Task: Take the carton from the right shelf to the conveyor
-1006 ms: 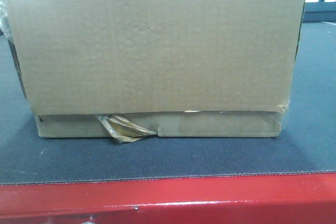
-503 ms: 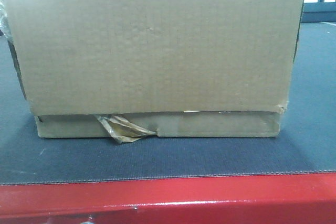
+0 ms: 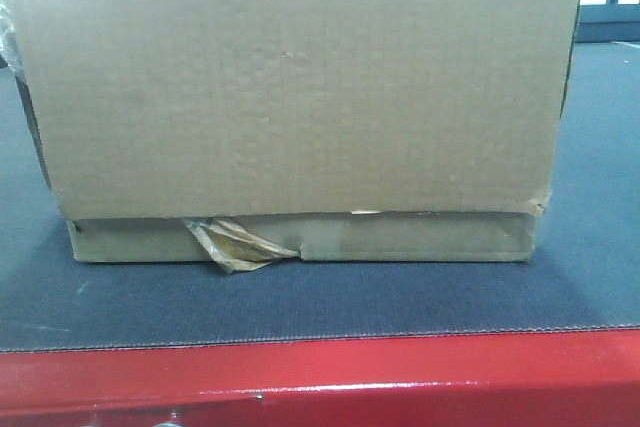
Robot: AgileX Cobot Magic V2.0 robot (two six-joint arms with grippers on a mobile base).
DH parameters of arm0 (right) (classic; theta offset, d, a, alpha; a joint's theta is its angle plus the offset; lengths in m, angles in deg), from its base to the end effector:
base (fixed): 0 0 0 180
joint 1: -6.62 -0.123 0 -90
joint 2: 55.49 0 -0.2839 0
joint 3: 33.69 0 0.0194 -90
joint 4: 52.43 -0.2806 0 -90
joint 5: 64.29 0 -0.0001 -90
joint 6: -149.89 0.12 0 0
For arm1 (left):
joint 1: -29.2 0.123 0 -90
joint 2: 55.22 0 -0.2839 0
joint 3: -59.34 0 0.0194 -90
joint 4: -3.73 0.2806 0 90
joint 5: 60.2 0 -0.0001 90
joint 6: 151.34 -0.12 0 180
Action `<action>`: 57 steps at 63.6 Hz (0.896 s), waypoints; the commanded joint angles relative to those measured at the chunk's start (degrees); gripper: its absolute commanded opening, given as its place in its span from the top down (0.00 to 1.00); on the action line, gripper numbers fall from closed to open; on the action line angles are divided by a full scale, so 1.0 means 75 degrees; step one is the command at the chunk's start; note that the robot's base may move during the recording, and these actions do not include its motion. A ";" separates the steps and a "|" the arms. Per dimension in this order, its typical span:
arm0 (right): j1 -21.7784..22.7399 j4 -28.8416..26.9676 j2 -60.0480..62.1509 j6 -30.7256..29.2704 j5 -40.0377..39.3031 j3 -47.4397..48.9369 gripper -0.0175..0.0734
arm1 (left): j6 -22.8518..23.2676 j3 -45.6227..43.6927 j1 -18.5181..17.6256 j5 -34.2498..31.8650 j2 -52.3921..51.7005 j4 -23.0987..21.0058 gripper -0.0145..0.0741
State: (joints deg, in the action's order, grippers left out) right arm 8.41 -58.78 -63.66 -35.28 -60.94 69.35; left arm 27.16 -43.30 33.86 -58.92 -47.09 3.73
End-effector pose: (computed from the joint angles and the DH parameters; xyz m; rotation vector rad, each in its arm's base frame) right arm 0.1168 -0.0029 0.2096 0.0347 1.5435 -0.0036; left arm 0.1166 0.0095 0.2112 -0.0418 1.5145 0.0861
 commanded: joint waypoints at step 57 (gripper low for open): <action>0.0044 0.0010 0.0047 -0.0075 -0.0215 -0.0030 0.87 | -0.0012 -0.0023 0.0004 -0.0124 -0.0041 -0.0046 0.82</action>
State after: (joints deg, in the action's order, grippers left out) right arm 8.41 -58.78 -63.53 -35.28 -61.04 69.09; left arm 27.16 -43.30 33.86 -58.92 -47.09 3.73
